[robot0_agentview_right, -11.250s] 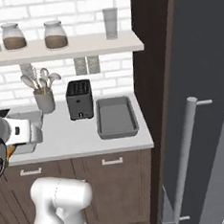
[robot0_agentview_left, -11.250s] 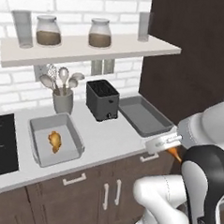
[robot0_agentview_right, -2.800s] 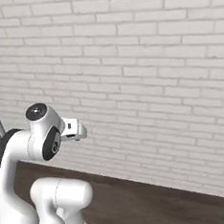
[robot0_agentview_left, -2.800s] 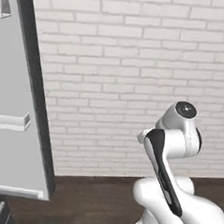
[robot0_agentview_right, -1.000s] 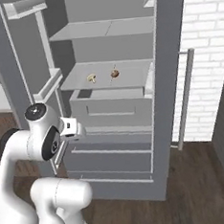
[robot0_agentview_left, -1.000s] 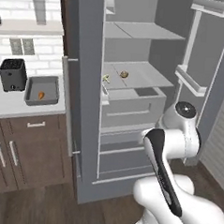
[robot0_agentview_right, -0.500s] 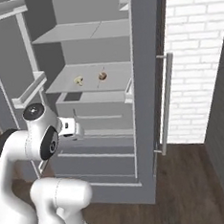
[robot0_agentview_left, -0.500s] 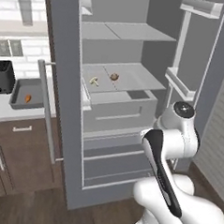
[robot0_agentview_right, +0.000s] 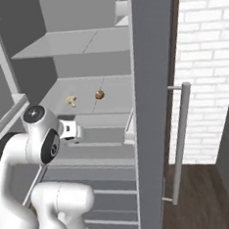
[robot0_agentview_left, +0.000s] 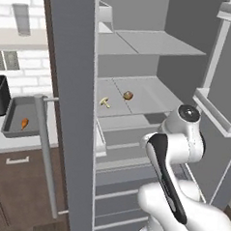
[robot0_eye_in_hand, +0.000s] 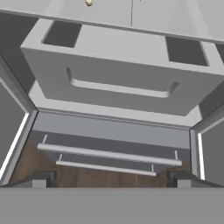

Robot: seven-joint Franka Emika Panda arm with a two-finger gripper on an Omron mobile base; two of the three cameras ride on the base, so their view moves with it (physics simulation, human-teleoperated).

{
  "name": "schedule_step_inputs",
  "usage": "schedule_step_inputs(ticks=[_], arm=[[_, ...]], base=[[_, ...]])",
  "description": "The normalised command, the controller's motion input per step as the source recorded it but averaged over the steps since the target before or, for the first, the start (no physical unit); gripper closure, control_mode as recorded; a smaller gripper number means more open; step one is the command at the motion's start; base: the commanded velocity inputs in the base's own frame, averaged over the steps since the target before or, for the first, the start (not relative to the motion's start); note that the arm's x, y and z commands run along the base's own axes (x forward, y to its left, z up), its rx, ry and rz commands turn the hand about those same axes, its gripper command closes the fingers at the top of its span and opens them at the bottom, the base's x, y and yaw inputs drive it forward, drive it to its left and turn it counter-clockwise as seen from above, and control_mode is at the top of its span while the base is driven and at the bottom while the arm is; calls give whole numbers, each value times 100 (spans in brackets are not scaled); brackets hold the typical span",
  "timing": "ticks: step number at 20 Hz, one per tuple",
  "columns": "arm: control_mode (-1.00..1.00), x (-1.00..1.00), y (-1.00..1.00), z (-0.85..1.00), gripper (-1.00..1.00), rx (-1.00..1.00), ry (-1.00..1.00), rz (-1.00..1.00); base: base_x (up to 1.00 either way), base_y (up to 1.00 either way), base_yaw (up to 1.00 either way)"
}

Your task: Place one mushroom and one chicken drumstick in each tupperware on the nearby counter, to pack two identical lunches.

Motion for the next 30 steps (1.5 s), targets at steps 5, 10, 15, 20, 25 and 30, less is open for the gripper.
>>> schedule_step_inputs(ticks=[5, 10, 15, 20, 25, 30], arm=[[100, 0, 0, 0, -100, 0, 0, 0], [-100, 0, 0, 61, -100, 0, -19, 0], [-100, 3, 0, 100, -100, 3, -28, 0], [-100, 1, -2, 64, -100, 5, -22, 5], [-100, 0, -2, 2, -100, 0, -3, 1], [-100, 0, 0, 0, -100, 0, 0, 0]], base=[[22, 0, 0], [0, 0, 0], [0, 0, 0], [0, 0, 0], [0, 0, 0], [0, 0, 0]])
